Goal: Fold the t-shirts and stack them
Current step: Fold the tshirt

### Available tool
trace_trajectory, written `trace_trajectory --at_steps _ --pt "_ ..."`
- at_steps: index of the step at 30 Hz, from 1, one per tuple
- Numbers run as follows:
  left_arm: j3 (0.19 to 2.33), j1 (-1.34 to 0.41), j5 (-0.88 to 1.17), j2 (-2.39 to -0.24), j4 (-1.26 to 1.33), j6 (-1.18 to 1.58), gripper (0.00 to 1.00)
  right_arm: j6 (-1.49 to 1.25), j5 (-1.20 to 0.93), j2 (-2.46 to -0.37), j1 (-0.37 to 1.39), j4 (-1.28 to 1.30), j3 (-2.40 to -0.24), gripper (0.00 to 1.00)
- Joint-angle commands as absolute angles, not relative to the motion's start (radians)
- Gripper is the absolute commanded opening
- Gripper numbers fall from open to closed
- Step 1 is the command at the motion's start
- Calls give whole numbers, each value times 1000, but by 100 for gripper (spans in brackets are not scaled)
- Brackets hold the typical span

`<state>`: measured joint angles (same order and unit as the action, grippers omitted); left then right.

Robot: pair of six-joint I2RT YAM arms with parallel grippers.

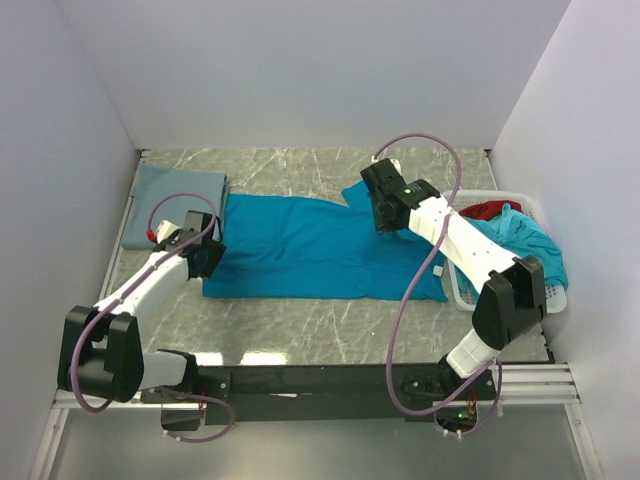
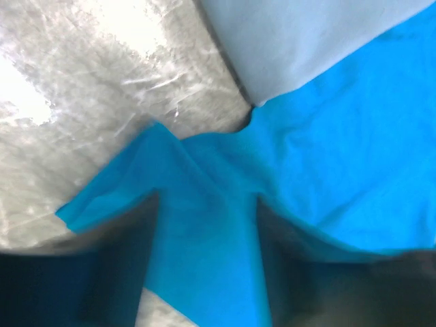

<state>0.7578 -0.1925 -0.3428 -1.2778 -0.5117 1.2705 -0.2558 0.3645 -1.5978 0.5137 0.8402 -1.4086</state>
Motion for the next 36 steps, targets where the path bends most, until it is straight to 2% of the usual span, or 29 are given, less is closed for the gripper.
trace_trajectory --at_steps 1,2,5,20,22,23,24,27,31,36 --pt "805 -183 -353 -1289 -462 1224 69 -244 357 -1624 494 807 -1462 1" --pt "814 -183 -354 -1287 -462 1226 79 -244 357 -1632 492 807 -1465 0" --pt "834 -183 -357 -1289 -469 1200 91 -244 362 -1654 488 808 -1479 1" --pt "859 -183 -291 -1275 -462 1129 96 -247 359 -1789 433 787 -1543 5" --pt "861 -183 -287 -1275 -469 1121 100 -241 357 -1821 425 775 -1554 18" --pt "870 -183 -279 -1276 -472 1118 99 -241 351 -1835 420 772 -1560 30" --pt "876 -183 -273 -1284 -482 1115 100 -236 350 -1865 413 770 -1574 48" --pt "893 -183 -250 -1292 -492 1104 99 -256 406 -1913 396 799 -1632 62" --pt "890 -183 -207 -1287 -474 1086 99 -272 437 -1886 393 795 -1629 72" --pt "861 -184 -120 -1304 -399 1072 100 -285 284 -1738 394 689 -1450 76"
